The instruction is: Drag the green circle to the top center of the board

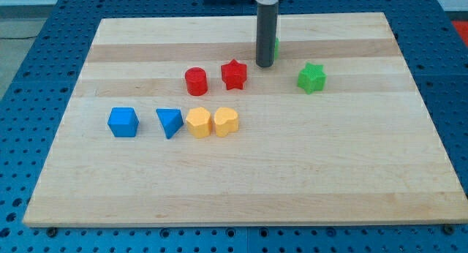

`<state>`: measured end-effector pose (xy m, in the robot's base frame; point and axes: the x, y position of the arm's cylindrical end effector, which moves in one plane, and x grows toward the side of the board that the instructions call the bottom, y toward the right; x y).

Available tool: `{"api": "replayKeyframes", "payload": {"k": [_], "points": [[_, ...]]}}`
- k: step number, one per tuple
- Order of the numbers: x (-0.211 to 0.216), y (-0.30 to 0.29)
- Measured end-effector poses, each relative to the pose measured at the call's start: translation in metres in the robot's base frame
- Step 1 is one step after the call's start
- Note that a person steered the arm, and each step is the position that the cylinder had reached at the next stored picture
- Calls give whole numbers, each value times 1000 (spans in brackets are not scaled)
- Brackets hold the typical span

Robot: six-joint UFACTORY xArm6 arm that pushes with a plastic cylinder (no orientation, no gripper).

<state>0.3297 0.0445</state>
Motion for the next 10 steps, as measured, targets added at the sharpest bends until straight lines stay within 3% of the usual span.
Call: {"api": "replayKeyframes", "payload": {"k": [5, 7, 10], "points": [[-67, 5], [-94, 38], [-94, -16]]}}
